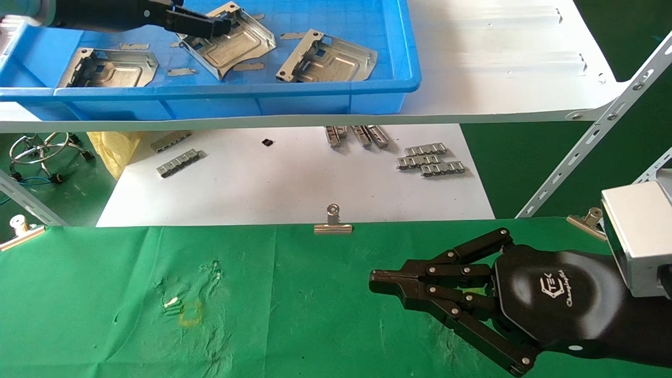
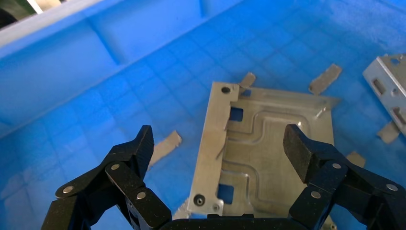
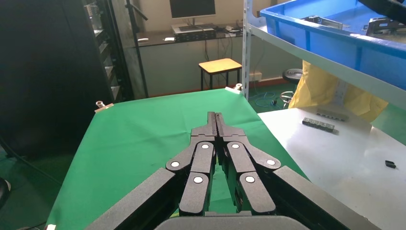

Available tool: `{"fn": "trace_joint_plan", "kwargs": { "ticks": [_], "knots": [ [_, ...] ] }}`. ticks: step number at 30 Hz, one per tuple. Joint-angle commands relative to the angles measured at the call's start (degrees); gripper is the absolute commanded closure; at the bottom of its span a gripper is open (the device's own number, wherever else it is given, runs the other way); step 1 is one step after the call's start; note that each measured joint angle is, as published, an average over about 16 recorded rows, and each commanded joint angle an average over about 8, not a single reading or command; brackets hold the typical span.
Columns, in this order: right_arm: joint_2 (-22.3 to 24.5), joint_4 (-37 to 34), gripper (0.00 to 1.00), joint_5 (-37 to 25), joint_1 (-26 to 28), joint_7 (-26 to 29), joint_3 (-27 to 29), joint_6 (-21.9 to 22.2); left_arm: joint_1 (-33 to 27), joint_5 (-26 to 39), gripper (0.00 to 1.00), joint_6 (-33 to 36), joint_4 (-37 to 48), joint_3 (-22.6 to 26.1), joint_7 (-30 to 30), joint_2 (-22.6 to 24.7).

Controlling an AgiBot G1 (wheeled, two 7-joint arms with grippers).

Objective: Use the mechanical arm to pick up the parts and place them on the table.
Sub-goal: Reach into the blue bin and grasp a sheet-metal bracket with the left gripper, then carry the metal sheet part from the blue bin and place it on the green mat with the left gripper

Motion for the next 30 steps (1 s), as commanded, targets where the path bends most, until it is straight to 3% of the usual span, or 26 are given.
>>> {"fn": "trace_joint_plan", "kwargs": {
  "ticks": [1, 5, 6, 12, 14, 30],
  "knots": [
    [0.00, 0.00, 1.00, 0.00, 0.00, 0.00, 0.00, 0.00, -0.32, 0.43, 1.00, 0.26, 0.98, 0.31, 0.11, 0.21],
    [0.00, 0.00, 0.98, 0.01, 0.00, -0.01, -0.01, 0.00, -0.22, 0.66, 1.00, -0.70, 1.86, 0.45, 0.62, 0.62],
    [0.01, 0.00, 0.89, 0.01, 0.00, -0.01, -0.01, 0.01, -0.18, 0.67, 1.00, -1.00, 1.99, 0.45, 0.78, 0.72],
    [0.01, 0.00, 0.15, 0.02, 0.01, -0.01, -0.03, 0.01, 0.01, 0.41, 1.00, -2.22, 2.55, 0.27, 1.59, 1.11],
    [0.01, 0.00, 0.00, 0.02, 0.01, -0.01, -0.03, 0.01, 0.07, 0.39, 1.00, -2.35, 2.77, 0.25, 1.69, 1.24],
    [0.02, 0.00, 0.00, 0.04, 0.01, -0.03, -0.06, 0.02, 0.18, 0.54, 1.00, -3.14, 3.55, 0.35, 2.27, 1.47]
  ]
}}
